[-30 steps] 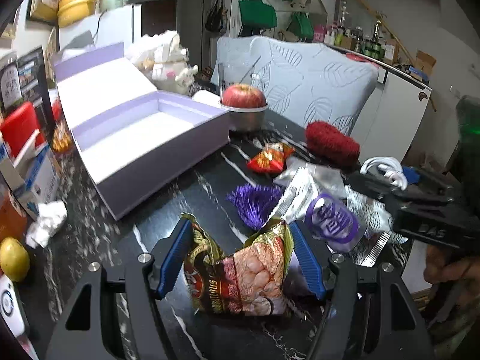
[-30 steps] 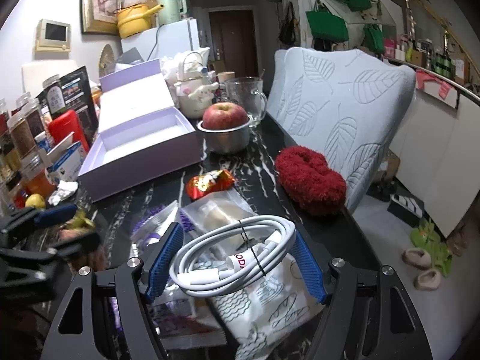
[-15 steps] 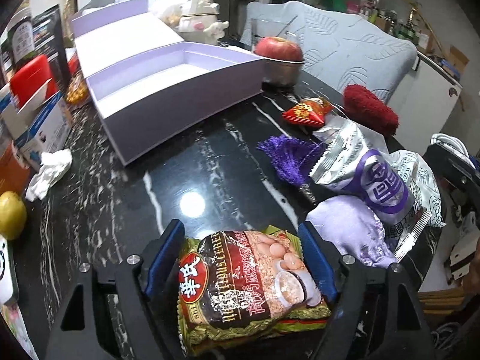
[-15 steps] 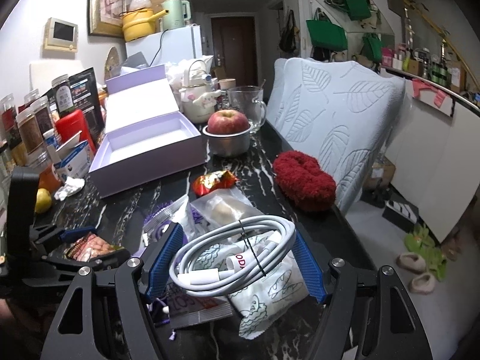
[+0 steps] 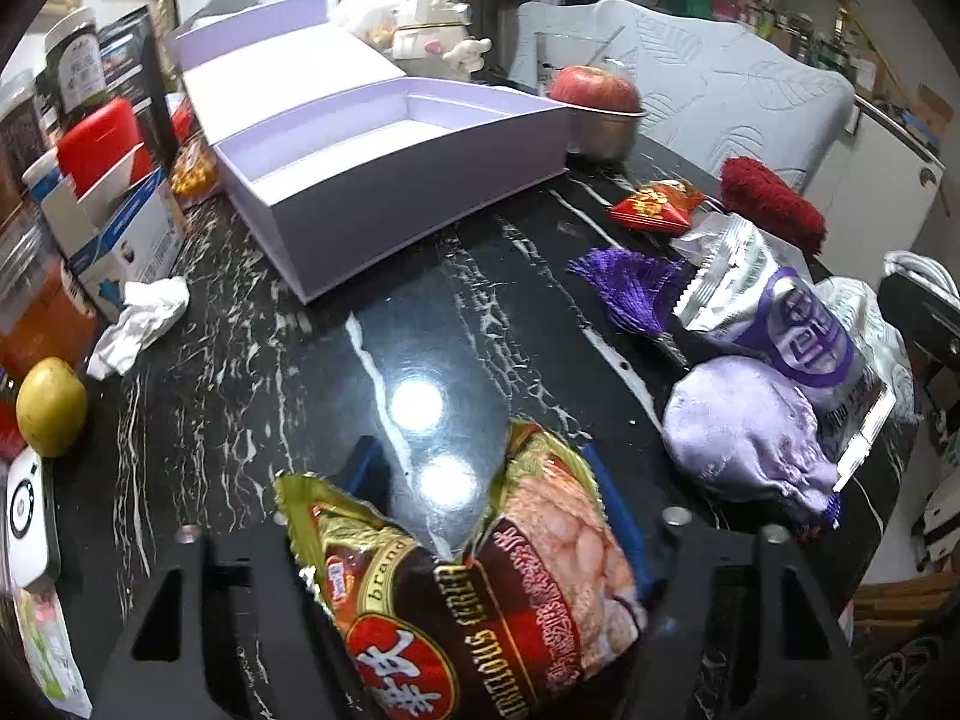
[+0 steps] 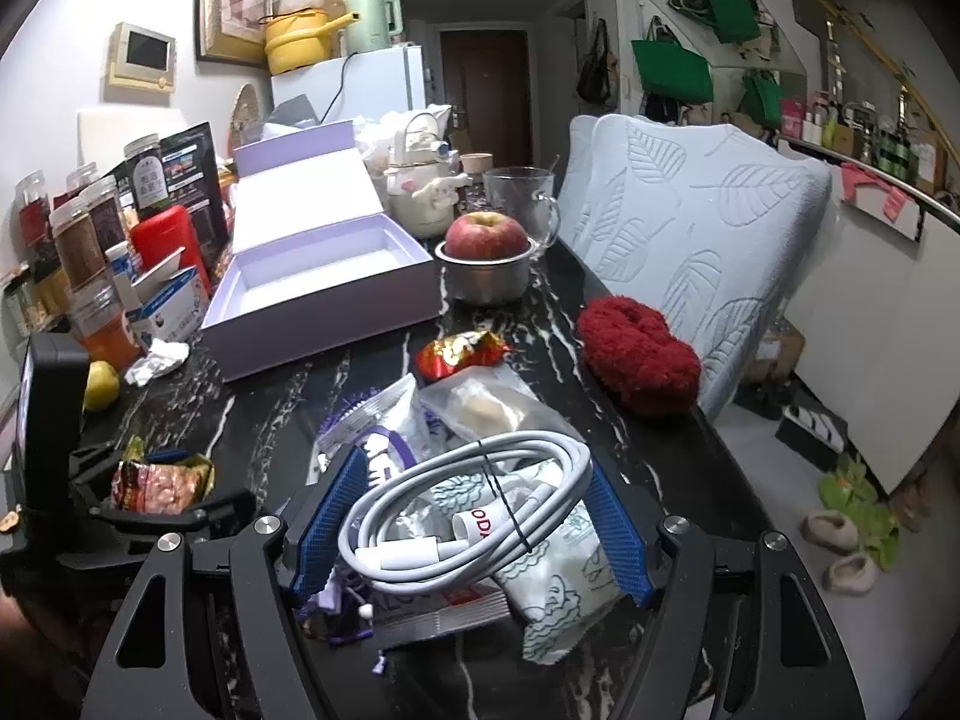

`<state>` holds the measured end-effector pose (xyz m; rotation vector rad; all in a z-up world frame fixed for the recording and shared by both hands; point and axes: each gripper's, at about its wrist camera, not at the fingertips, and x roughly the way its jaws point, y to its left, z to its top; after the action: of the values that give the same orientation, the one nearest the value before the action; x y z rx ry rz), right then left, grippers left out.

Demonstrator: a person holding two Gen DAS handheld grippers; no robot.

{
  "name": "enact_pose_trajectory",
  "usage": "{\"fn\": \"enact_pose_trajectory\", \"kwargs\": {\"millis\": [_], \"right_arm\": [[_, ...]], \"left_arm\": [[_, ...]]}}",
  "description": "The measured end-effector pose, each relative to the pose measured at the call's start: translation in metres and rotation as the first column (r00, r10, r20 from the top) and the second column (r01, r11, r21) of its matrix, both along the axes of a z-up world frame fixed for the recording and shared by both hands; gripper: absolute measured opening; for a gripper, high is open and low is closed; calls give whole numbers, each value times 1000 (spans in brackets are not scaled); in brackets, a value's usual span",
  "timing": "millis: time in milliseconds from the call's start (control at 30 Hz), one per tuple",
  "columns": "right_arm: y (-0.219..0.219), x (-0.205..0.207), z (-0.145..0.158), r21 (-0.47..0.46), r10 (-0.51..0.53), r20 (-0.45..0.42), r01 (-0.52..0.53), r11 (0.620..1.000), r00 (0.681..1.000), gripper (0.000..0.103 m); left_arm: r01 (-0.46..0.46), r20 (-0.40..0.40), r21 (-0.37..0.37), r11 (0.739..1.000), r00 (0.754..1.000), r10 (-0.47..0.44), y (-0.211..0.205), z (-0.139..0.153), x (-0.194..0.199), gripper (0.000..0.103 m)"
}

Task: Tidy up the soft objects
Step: 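Carry the cereal bag with the left tool toward the lavender box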

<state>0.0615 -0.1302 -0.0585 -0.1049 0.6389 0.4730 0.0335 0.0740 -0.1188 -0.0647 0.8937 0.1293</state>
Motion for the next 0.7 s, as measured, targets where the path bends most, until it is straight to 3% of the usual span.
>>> {"fn": "enact_pose_trajectory", "kwargs": {"millis": [200, 700], "right_arm": [[4, -5, 1, 4, 18, 6, -18, 1000, 1000, 73], [17, -19, 9, 51, 74, 6, -74, 996, 997, 73]], "left_arm": [[26, 14, -9, 1000, 1000, -26, 0, 5, -8, 51], [-1, 127, -21, 1000, 992, 4, 15, 46, -23, 47]]}}
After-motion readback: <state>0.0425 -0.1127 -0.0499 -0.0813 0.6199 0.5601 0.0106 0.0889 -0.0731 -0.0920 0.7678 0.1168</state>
